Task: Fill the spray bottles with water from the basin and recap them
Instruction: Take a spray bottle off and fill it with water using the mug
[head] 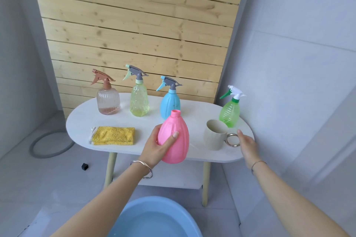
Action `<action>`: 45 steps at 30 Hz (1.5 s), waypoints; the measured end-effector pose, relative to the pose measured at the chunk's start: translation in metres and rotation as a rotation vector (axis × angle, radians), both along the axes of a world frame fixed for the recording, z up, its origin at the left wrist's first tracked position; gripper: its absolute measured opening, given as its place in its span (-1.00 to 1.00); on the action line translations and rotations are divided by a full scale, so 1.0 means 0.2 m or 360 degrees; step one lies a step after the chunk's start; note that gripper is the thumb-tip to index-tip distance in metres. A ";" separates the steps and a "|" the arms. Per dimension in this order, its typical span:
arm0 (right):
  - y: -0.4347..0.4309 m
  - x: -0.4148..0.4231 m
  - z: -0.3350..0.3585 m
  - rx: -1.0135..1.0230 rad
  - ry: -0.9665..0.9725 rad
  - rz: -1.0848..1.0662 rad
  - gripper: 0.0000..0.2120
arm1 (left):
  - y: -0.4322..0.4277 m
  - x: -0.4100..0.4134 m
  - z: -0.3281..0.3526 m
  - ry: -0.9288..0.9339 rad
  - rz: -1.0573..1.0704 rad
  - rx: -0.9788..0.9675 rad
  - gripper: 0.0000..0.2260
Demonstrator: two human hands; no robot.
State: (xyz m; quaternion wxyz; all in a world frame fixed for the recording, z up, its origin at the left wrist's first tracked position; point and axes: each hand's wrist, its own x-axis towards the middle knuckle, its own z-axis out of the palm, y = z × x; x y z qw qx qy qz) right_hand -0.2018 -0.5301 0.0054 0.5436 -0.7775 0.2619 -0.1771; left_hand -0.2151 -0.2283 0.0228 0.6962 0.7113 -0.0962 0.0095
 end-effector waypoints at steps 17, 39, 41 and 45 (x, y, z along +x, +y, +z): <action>0.15 -0.31 0.19 0.0394 -0.0250 0.0003 -0.70 | 0.13 -0.41 0.10 0.0066 0.0144 -0.0073 -0.28; 0.79 -0.88 -0.60 0.0390 0.0334 0.0457 -0.53 | 0.48 -0.85 -0.59 0.0358 0.0199 0.0206 -0.25; 0.80 -0.91 -0.74 0.0292 0.0413 0.0469 -0.52 | 0.48 -0.86 -0.67 0.0389 0.0220 0.0228 -0.23; 0.77 -0.97 -0.94 0.0092 0.0564 0.0521 -0.55 | 0.48 -0.87 -0.80 0.0475 0.0270 0.0227 -0.34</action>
